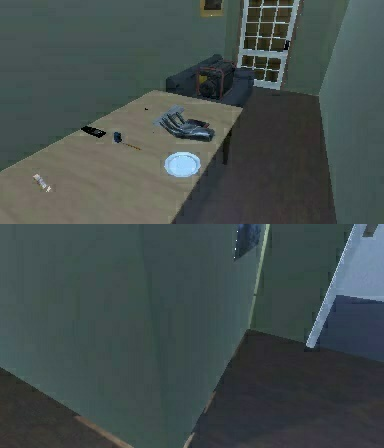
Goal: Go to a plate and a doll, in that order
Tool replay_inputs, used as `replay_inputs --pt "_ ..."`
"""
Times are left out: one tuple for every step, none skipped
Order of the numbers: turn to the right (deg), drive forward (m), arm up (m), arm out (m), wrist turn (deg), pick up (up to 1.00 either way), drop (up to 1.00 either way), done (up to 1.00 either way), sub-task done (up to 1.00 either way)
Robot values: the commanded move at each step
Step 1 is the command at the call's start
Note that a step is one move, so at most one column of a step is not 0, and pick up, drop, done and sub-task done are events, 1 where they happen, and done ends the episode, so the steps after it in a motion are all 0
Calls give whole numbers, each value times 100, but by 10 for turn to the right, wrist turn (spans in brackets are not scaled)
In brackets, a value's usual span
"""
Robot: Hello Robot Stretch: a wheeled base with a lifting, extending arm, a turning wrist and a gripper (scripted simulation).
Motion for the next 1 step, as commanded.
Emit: replay_inputs --pt "0 0 0 0 0 0 0 0 100"
